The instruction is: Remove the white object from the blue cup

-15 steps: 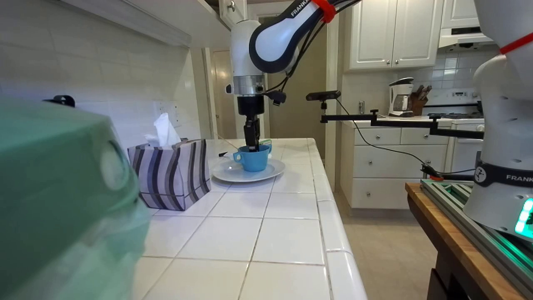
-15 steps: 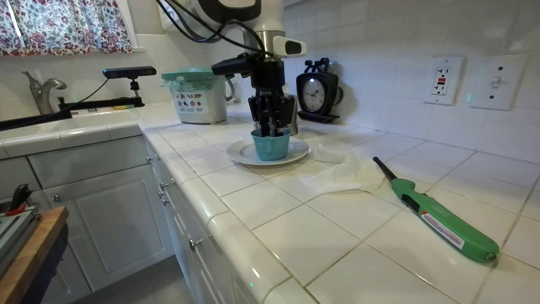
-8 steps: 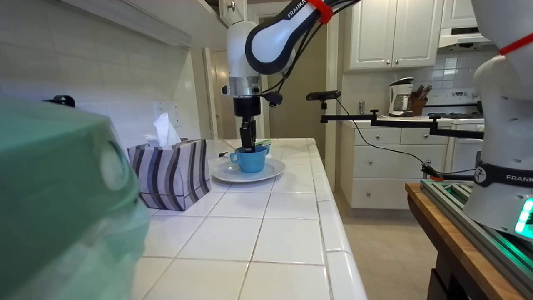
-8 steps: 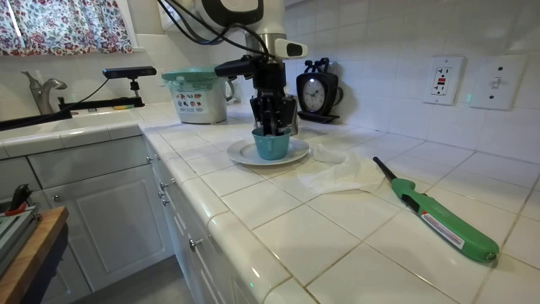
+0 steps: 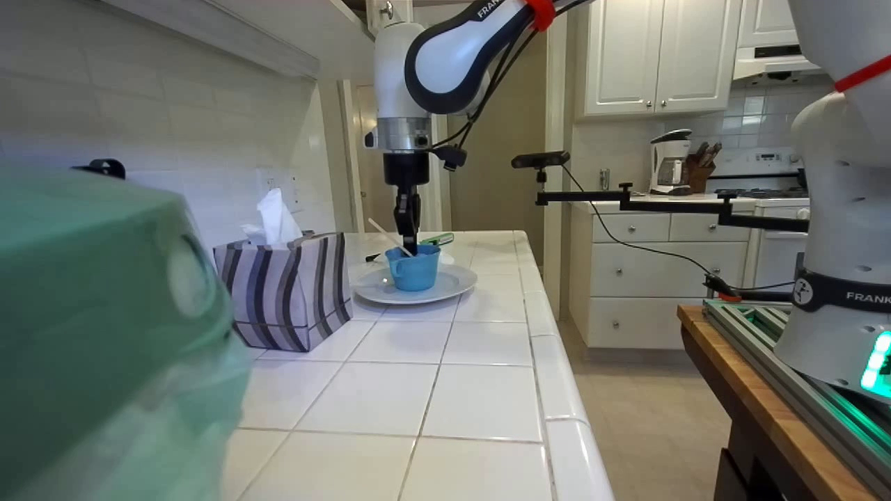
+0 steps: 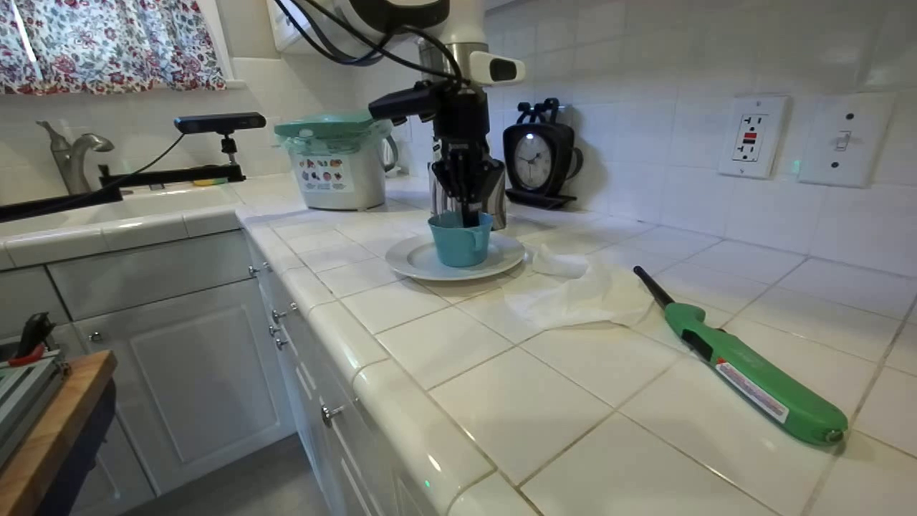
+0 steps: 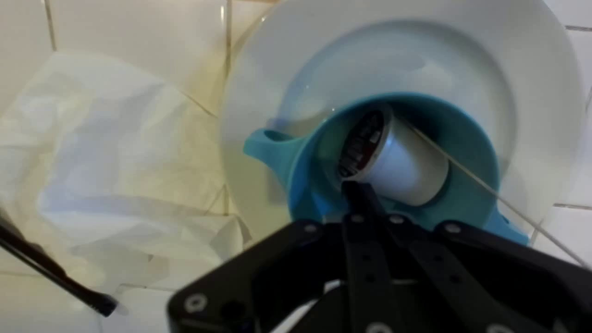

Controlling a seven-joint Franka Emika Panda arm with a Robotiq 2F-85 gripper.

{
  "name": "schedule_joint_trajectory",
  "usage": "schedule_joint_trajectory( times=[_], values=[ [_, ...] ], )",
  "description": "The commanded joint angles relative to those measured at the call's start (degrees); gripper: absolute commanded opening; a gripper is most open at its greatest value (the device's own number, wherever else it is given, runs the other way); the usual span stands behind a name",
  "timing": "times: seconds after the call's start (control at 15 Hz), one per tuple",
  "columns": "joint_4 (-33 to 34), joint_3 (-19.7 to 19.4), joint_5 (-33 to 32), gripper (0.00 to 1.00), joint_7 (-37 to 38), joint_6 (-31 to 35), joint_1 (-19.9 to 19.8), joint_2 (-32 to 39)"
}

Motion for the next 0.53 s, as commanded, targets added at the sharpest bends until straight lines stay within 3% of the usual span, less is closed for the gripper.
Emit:
schedule_joint_trajectory(
  times=[0.0,0.13,0.2,0.27,0.47],
  values=[
    [0.94,0.32,-0.18,0.00,-0.37,-1.08,-0.43,0.62],
    [0.90,0.29,-0.25,0.00,-0.21,-0.95,-0.39,0.57],
    [0.77,0.20,-0.50,0.26,0.01,-0.87,-0.29,0.38],
    [0.75,0.16,-0.54,0.26,0.26,-1.10,-0.22,0.20],
    [0.53,-0.16,-0.90,0.46,1.10,-1.47,-0.09,-0.58]
  ],
)
